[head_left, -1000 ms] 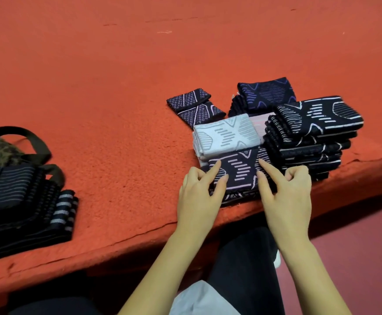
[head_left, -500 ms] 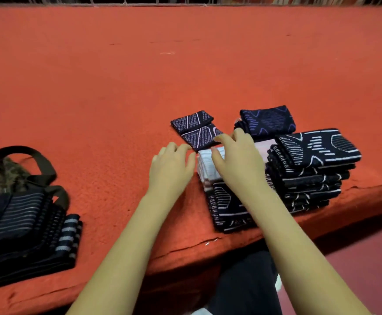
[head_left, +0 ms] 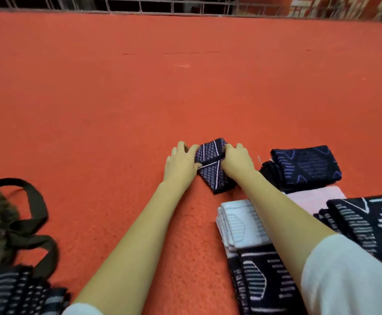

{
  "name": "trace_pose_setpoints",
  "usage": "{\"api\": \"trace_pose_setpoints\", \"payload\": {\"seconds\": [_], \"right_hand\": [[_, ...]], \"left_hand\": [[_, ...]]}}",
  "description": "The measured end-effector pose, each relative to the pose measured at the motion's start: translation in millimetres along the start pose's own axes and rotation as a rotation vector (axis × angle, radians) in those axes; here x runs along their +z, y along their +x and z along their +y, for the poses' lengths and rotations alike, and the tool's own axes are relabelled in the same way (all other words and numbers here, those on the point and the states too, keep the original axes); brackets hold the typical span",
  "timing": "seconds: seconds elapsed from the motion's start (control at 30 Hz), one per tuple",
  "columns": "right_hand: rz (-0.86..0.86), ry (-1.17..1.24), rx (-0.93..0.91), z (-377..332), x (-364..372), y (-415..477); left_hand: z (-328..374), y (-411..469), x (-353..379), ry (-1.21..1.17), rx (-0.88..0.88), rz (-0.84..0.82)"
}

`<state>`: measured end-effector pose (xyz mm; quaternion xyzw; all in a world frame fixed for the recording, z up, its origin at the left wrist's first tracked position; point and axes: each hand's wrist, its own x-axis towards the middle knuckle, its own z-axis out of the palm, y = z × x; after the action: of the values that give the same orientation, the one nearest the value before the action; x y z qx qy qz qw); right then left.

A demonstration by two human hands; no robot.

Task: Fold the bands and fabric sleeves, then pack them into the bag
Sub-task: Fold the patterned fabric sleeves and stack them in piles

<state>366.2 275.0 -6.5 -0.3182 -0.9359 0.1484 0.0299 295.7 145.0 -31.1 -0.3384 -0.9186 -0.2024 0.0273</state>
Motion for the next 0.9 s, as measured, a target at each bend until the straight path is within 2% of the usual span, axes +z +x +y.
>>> {"api": "trace_pose_setpoints", "payload": {"seconds": [0.13, 0.2, 0.3, 0.4, 0.47, 0.53, 0.67, 0.73, 0.8, 0.9], "right_hand": [[0.014, 0.039, 0.096, 6, 16, 14], [0.039, 0.054, 0.109, 9, 21, 16], [0.074, 0.093, 0.133, 13, 23, 21], [0.08, 0.165, 0.154, 15, 23, 22], [0.064, 0.201, 0.139, 15, 22, 21], [0.026, 0.234, 0.097, 13, 19, 18], [-0.043, 0.209, -0.012, 4, 5, 12], [-0.058, 0.217, -0.066, -4, -3, 11], [-0.055, 0.255, -0.108, -15, -11, 8], [-0.024, 0.298, -0.174, -33, -21, -3]], "left_hand": [[-23, 19, 17, -0.213, -0.037, -0.18], [-33, 29, 22, -0.313, -0.042, -0.185], [-39, 46, 26, -0.413, -0.096, -0.066], [-28, 56, 27, -0.538, -0.307, 0.127], [-18, 55, 26, -0.576, -0.418, 0.191], [-14, 51, 30, -0.504, -0.393, 0.165], [-13, 37, 36, -0.296, -0.241, -0.031], [-15, 33, 33, -0.425, -0.204, -0.049], [-14, 25, 24, -0.675, -0.22, -0.053], [-11, 10, 7, -0.847, -0.24, 0.047]]}}
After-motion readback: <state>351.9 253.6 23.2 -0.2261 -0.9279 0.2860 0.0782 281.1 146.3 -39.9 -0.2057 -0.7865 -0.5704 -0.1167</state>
